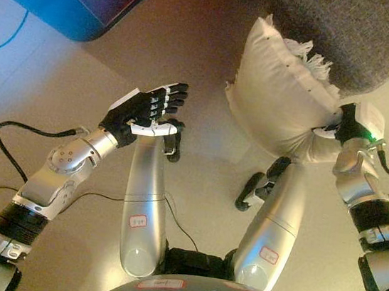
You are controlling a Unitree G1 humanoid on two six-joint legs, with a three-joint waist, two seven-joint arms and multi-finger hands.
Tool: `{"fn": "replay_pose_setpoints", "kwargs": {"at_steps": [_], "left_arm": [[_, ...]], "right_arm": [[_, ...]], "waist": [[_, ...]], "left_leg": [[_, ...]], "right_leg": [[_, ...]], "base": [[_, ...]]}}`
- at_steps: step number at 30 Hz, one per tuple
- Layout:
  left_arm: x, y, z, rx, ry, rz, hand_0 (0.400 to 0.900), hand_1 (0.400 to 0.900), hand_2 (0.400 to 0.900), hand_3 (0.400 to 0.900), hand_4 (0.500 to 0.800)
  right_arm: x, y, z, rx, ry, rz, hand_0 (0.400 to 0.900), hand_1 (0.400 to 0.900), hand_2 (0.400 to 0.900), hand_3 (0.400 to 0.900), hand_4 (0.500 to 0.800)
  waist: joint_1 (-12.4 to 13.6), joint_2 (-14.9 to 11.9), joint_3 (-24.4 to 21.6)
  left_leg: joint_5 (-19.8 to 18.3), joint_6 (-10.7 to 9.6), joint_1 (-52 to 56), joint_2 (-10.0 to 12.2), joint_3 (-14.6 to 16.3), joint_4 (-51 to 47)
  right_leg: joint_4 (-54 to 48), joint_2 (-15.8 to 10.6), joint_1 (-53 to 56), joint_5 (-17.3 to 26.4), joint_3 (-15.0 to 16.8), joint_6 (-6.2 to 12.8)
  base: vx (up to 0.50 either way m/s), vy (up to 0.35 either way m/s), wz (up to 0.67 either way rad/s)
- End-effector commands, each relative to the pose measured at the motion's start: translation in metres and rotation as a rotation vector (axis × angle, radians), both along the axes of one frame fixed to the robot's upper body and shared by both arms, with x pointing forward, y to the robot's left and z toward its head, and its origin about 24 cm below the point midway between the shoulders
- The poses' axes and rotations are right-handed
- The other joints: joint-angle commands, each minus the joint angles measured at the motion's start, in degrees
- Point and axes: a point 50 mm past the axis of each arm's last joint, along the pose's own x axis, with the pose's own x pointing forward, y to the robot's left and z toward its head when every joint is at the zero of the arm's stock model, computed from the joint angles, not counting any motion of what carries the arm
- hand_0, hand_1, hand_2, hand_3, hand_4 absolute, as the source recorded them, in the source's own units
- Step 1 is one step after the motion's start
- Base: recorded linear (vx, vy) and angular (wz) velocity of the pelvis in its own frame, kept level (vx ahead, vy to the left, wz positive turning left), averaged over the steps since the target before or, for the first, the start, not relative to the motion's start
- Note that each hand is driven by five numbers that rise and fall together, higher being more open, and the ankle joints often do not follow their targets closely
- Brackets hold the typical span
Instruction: Pick up the pillow and put it on the sofa.
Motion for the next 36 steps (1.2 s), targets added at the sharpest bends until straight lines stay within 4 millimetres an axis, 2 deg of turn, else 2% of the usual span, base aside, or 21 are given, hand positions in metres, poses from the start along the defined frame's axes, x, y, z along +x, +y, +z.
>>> {"fn": "replay_pose_setpoints", "kwargs": {"at_steps": [1, 3, 5, 7, 10, 11, 17, 21, 26, 30, 31, 36], "left_arm": [[0.008, 0.0, 0.039, -0.217, -0.218, 0.112, 0.9, 0.9, 0.9, 0.9, 0.8], [0.01, -0.001, 0.039, -0.253, -0.228, 0.139, 0.9, 0.9, 0.9, 0.9, 0.8], [0.012, -0.002, 0.038, -0.319, -0.229, 0.192, 0.9, 0.9, 0.9, 0.9, 0.8], [0.011, -0.001, 0.033, -0.339, -0.209, 0.214, 0.9, 0.9, 0.9, 0.9, 0.8], [0.006, 0.003, 0.024, -0.32, -0.182, 0.242, 0.9, 0.9, 0.9, 0.9, 0.8], [0.005, 0.005, 0.021, -0.302, -0.172, 0.253, 0.9, 0.9, 0.9, 0.9, 0.8], [0.007, 0.009, 0.013, -0.258, -0.13, 0.279, 0.9, 0.9, 0.9, 0.9, 0.8], [-0.001, 0.014, 0.0, -0.252, -0.066, 0.292, 0.9, 0.9, 0.9, 0.9, 0.8], [-0.017, 0.02, -0.023, -0.247, 0.044, 0.306, 0.9, 0.9, 0.9, 0.9, 0.8], [-0.023, 0.021, -0.029, -0.254, 0.08, 0.317, 0.9, 0.9, 0.9, 0.9, 0.8], [-0.023, 0.021, -0.032, -0.252, 0.097, 0.314, 0.9, 0.9, 0.9, 0.9, 0.8], [-0.023, 0.015, -0.039, -0.232, 0.135, 0.252, 0.9, 0.9, 0.9, 0.9, 0.8]], "right_arm": [[0.012, 0.023, 0.084, -0.103, -0.483, 0.099, 0.4, 0.4, 0.4, 0.4, 0.5], [0.01, 0.031, 0.087, -0.119, -0.52, 0.129, 0.4, 0.4, 0.4, 0.4, 0.5], [0.002, 0.044, 0.09, -0.143, -0.585, 0.185, 0.4, 0.4, 0.4, 0.4, 0.5], [-0.007, 0.048, 0.09, -0.148, -0.612, 0.218, 0.4, 0.4, 0.4, 0.4, 0.5], [-0.022, 0.046, 0.086, -0.145, -0.645, 0.246, 0.4, 0.4, 0.4, 0.4, 0.5], [-0.027, 0.045, 0.085, -0.138, -0.655, 0.257, 0.4, 0.4, 0.4, 0.4, 0.5], [-0.041, 0.043, 0.096, -0.124, -0.721, 0.325, 0.4, 0.4, 0.4, 0.4, 0.5], [-0.055, 0.046, 0.097, -0.106, -0.725, 0.375, 0.4, 0.4, 0.4, 0.4, 0.5], [-0.07, 0.041, 0.096, -0.098, -0.677, 0.403, 0.4, 0.4, 0.4, 0.4, 0.5], [-0.072, 0.038, 0.098, -0.096, -0.652, 0.414, 0.4, 0.4, 0.4, 0.4, 0.5], [-0.07, 0.035, 0.102, -0.103, -0.632, 0.417, 0.4, 0.4, 0.4, 0.4, 0.5], [-0.055, 0.025, 0.114, -0.072, -0.549, 0.425, 0.4, 0.4, 0.4, 0.4, 0.5]], "waist": [[-1.0, 1.0, -2.2], [-1.3, 0.9, -2.3], [-1.8, 0.4, -3.1], [-2.0, -0.1, -4.4], [-2.0, -1.2, -6.5], [-2.0, -1.8, -7.4], [-2.1, -3.5, -9.8], [-2.2, -4.1, -12.8], [-1.9, -4.6, -19.4], [-1.6, -4.7, -22.1], [-1.3, -5.0, -24.0], [0.1, -5.8, -26.7]], "left_leg": [[-10.6, 0.1, 11.3, 1.2, 1.5, -1.3], [-9.2, -0.1, 13.2, 1.1, 1.8, -5.7], [-5.7, -0.8, 18.0, 0.4, 1.8, -15.9], [-3.2, -0.8, 22.3, -0.3, 2.2, -23.2], [-0.5, -0.8, 28.6, -1.1, 3.1, -32.0], [1.9, -0.3, 30.9, -1.6, 3.9, -36.0], [5.5, -0.6, 41.0, -2.6, 6.6, -48.2], [8.3, -1.0, 49.6, -2.9, 8.3, -57.5], [11.9, -1.4, 62.0, -4.5, 10.1, -71.6], [12.9, -1.5, 65.7, -4.7, 11.0, -75.1], [13.2, -1.5, 67.4, -4.7, 11.4, -76.7], [12.8, -1.6, 70.9, -5.0, 11.8, -78.9]], "right_leg": [[-16.0, 4.4, 1.5, 15.7, -2.0, 0.22], [-20.0, 5.1, 3.2, 17.1, -1.8, 0.38], [-29.2, 6.0, 7.6, 20.8, -1.3, 0.54], [-35.7, 6.5, 12.0, 22.9, -1.7, 0.75], [-44.9, 6.4, 18.6, 25.6, -3.7, 1.41], [-49.5, 6.3, 21.1, 27.8, -5.0, 1.12], [-63.3, 5.9, 31.3, 32.2, -8.4, 2.41], [-73.1, 7.1, 40.1, 35.5, -10.2, 3.54], [-85.3, 10.1, 52.3, 38.2, -12.0, 5.32], [-88.5, 11.1, 55.8, 38.9, -12.9, 5.5], [-90.3, 11.6, 57.7, 39.1, -13.7, 5.45], [-93.7, 12.1, 61.6, 39.9, -15.5, 5.41]], "base": [[-0.14, 0.089, -0.24], [-0.12, 0.098, -0.22], [-0.09, 0.118, -0.2], [0.0, 0.084, -0.11], [0.02, 0.068, -0.05], [-0.02, 0.084, -0.05], [-0.03, 0.053, -0.06], [0.09, 0.025, -0.05], [0.23, 0.033, -0.02], [0.15, 0.039, 0.0], [0.21, 0.047, 0.07], [0.16, 0.026, 0.08]]}}
